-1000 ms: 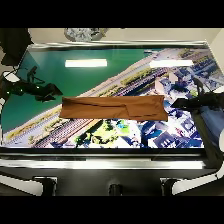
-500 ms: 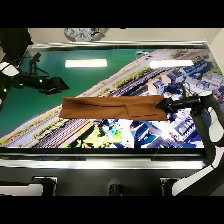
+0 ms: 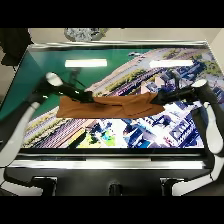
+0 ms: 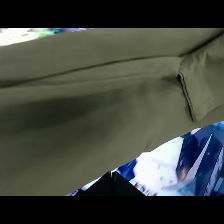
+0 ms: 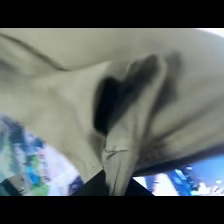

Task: Fold the shirts.

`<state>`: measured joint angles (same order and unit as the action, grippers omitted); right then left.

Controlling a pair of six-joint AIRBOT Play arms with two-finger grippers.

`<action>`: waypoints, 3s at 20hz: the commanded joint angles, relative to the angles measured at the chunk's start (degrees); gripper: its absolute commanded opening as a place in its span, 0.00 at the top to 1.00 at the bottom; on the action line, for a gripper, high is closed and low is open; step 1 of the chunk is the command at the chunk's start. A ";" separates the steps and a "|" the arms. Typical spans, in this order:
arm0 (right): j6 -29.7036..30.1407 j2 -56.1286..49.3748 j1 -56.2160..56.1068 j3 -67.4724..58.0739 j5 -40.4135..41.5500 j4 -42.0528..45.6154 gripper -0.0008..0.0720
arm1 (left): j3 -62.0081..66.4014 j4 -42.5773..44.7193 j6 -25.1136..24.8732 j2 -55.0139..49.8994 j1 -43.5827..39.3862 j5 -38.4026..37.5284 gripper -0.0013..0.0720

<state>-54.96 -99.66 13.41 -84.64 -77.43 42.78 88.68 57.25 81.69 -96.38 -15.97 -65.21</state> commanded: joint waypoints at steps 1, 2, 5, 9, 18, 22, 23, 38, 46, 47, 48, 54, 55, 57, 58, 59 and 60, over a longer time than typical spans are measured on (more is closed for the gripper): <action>-2.99 10.49 -1.97 -0.04 -3.54 3.61 0.93 | -0.98 -5.70 1.46 -6.21 -8.59 8.87 0.94; -3.56 13.77 -2.27 -0.04 -4.94 4.94 0.93 | -0.96 -7.91 1.46 -7.80 -10.05 10.27 0.94; -7.21 22.47 -3.21 -0.04 -6.88 7.48 0.93 | -0.96 -17.35 2.99 -11.93 -12.74 13.75 0.94; -9.57 30.34 -4.44 -0.04 -10.91 7.48 0.93 | -0.85 -33.40 2.34 -15.72 -17.68 19.89 0.94; -10.10 31.43 -4.44 -0.04 -8.11 6.29 0.93 | -0.87 -25.59 -0.66 -11.74 -19.23 22.73 0.95; -9.11 23.63 -10.45 -0.04 1.22 1.38 0.93 | -0.85 -0.66 5.09 1.75 -8.20 18.93 0.94; -9.11 20.87 -13.62 -0.04 3.58 0.50 0.93 | -0.85 1.97 5.84 5.07 -4.81 18.51 0.94; 1.79 -0.33 -22.32 -0.04 11.50 -20.24 0.06 | -3.74 6.03 3.58 21.00 5.29 13.49 0.94; -13.64 9.51 -4.20 15.78 1.33 16.61 0.14 | -4.07 15.89 3.63 21.11 7.39 7.56 0.94; -12.28 9.29 -4.48 19.85 5.14 10.91 0.14 | -4.07 15.82 3.72 21.11 7.26 7.56 0.94; -9.99 9.11 -5.16 23.76 9.40 4.02 0.14 | -4.07 15.80 3.87 21.11 6.93 7.56 0.94; 1.05 5.95 -11.28 29.59 22.36 -19.78 0.24 | -4.07 15.23 3.82 21.00 4.52 7.58 0.94; 2.60 5.84 -11.96 29.55 22.97 -21.62 0.48 | -4.07 15.26 3.82 20.94 4.15 7.58 0.94; 7.15 6.32 -11.04 28.65 20.94 -22.51 0.93 | -4.09 15.26 3.82 20.74 3.98 7.58 0.94; 10.32 7.10 -9.60 27.41 18.29 -22.40 0.93 | -4.09 15.26 3.82 20.70 3.98 7.58 0.94; 11.19 8.24 -7.54 25.59 15.34 -21.64 0.93 | -4.09 15.28 3.80 20.68 4.00 7.58 0.94; 10.97 9.75 -4.66 23.06 12.26 -20.04 0.93 | -4.09 15.43 3.78 20.68 3.98 7.58 0.94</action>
<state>-48.77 -91.98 4.97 -58.22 -59.77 23.77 84.62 72.55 85.52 -75.61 -11.70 -57.63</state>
